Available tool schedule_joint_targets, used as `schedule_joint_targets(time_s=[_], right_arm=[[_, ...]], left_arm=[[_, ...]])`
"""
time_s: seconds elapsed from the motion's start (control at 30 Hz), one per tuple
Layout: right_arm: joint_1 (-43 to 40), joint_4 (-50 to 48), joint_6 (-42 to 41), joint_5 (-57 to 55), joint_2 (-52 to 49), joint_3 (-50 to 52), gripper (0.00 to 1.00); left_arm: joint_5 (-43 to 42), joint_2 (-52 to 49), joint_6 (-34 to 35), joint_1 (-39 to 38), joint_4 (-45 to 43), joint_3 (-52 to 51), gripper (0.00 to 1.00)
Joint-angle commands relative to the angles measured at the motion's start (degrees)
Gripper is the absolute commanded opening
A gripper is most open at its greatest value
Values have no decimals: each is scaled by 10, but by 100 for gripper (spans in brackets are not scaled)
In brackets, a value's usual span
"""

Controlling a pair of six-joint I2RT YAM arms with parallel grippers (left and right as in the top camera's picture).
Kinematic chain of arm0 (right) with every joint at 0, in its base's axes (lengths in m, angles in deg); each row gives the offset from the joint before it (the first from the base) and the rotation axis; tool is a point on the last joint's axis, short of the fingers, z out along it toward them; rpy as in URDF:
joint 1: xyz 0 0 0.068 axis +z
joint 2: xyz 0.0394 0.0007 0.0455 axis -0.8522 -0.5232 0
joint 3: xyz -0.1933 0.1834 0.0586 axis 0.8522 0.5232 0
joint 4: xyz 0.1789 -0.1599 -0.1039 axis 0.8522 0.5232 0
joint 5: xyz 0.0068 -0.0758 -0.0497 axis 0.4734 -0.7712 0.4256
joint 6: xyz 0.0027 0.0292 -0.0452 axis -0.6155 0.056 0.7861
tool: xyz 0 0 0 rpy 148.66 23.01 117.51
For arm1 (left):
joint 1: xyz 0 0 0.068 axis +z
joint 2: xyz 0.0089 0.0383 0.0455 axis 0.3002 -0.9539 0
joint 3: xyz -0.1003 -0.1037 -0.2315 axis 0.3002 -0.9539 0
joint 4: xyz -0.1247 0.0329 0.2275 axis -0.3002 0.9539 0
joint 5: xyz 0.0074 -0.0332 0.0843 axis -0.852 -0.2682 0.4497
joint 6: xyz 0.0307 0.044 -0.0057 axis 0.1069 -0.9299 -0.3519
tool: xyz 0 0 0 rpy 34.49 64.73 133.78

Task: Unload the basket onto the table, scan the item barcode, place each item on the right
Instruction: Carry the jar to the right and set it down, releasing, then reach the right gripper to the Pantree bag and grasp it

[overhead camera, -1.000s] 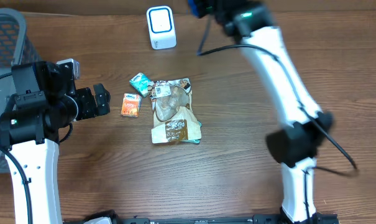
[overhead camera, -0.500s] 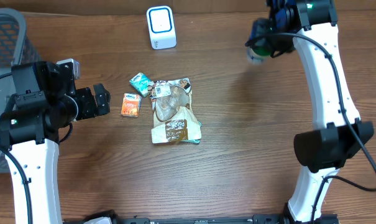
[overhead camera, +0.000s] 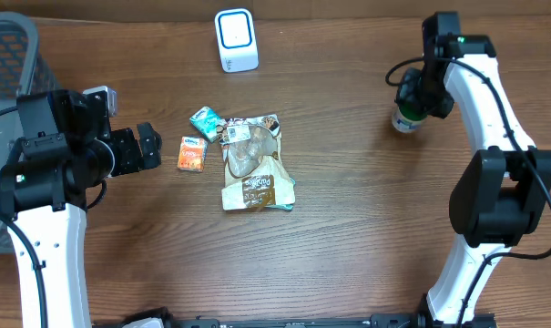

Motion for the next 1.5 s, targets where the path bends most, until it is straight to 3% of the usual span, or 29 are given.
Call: schedule_joint_targets(time_s=[0.0,0.63,0.73,0.8,1.1,1.23,1.3,1.37,1.47], right_arm=[[3,-22,-6,-45,7,22,17],[-19,-44,-26,-31,4,57,18],[-19,-41,-26,-31,4,57,30],[-19,-40,-26,-31,4,57,46],[-19,-37,-26,-31,4,57,54],[-19,-35,-25,-31,4,57,70],[-19,-35,-25,-31,4,57,88],[-19,-31,-25,-31,4,55,100],[-19,-14,-25,-32,4,38,100]], left_arm=[[3,-1,-5,3,-1,7,99],[3,-1,-5,3,-1,7,100],[3,-1,-5,3,-1,7,100],[3,-1,-5,3,-1,7,100],[3,-1,-5,3,-1,7,100],[3,-1,-5,3,-1,7,100],[3,-1,-5,3,-1,7,99],[3,-1,-5,3,-1,7,100],[3,-1,-5,3,-1,7,100]])
